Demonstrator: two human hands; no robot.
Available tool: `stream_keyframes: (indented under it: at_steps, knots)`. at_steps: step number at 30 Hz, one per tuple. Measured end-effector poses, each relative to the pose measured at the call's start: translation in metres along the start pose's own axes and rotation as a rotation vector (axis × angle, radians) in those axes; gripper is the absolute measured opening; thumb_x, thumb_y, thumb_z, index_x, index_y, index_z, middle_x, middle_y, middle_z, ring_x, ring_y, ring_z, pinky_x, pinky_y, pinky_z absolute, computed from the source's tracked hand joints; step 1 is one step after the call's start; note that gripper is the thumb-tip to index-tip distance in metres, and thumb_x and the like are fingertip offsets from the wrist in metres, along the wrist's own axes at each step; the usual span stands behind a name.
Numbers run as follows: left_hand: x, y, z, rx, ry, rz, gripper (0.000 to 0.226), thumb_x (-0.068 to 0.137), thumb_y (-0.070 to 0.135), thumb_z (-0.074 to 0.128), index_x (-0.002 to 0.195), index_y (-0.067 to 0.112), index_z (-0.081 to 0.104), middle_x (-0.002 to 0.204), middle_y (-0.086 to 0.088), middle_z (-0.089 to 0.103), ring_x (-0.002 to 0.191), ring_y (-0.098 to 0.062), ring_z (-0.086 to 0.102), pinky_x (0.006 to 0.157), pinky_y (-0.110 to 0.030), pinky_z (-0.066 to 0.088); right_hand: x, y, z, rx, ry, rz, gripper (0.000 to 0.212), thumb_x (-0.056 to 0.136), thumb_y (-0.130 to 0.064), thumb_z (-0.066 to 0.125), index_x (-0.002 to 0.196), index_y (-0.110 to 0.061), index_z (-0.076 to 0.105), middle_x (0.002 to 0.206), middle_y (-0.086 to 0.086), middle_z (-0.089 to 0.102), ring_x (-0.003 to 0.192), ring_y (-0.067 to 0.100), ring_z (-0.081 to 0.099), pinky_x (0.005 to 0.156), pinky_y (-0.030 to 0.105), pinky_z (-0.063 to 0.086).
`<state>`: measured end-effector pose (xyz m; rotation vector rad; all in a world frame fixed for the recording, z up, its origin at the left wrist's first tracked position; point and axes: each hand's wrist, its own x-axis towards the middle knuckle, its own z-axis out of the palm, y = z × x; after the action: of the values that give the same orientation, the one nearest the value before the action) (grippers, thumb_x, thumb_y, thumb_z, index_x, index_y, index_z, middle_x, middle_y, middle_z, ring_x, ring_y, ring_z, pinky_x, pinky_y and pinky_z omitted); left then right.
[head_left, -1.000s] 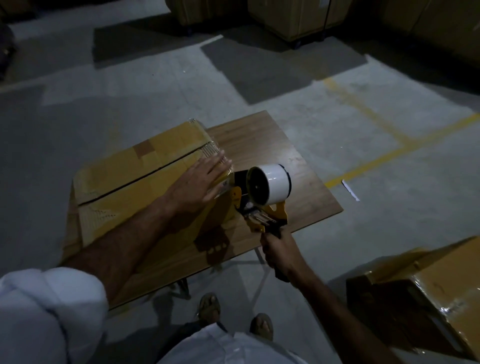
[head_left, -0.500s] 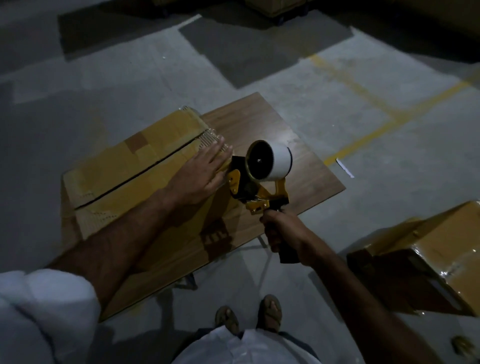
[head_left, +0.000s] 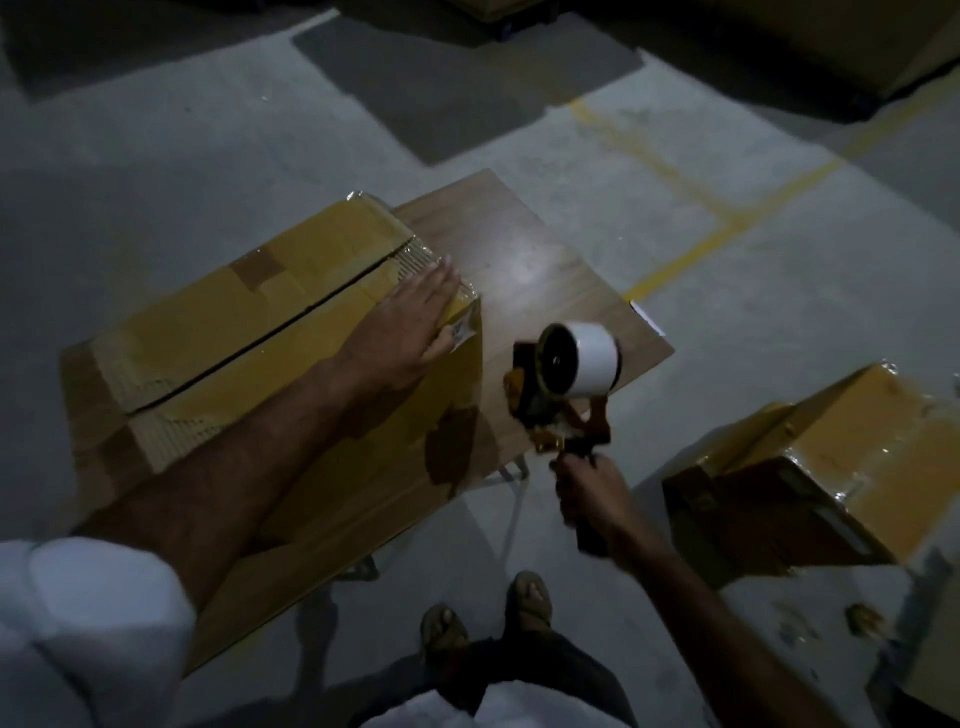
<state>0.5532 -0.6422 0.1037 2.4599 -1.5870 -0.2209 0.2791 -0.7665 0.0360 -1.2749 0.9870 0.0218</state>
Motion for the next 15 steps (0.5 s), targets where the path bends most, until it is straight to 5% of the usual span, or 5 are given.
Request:
stream_keyframes:
  at_steps: [3,8,15]
  knots:
    - [-0.005,-0.005,-0.004,-0.003,0.005,0.058,0.070,0.107,0.040,0.035,0.165,0.009,0.013,0.173,-0.012,0.006,0.160,-0.024,0.006,0.129,-0.036,0.002,0.016,-0.030,0.000,-0.087,0.063,-0.161,0.027,0.106,-0.033,0.052,0.083,-0.019,0.051,0.062,-0.003,0.045,0.049,0.010,0.040,0.050,0.029,0.032]
    - [-0.028,-0.032,-0.016,-0.006,-0.095,0.168,0.069,0.105,0.042,0.035,0.164,0.019,0.009,0.172,-0.004,-0.004,0.159,-0.020,-0.007,0.129,-0.043,-0.008,0.057,-0.043,-0.004,-0.673,0.340,-0.285,0.027,0.101,-0.040,0.055,0.096,-0.013,0.055,0.090,0.010,0.059,0.081,0.031,0.056,0.072,0.038,0.043]
    - [-0.047,-0.040,-0.018,-0.042,-0.125,0.112,0.062,0.110,0.024,0.043,0.162,0.031,0.011,0.172,0.006,-0.002,0.158,-0.018,-0.011,0.129,-0.046,-0.007,0.145,-0.049,0.000,-0.914,0.306,-0.243,0.030,0.101,-0.023,0.056,0.120,-0.002,0.062,0.119,0.021,0.063,0.110,0.040,0.063,0.090,0.049,0.055]
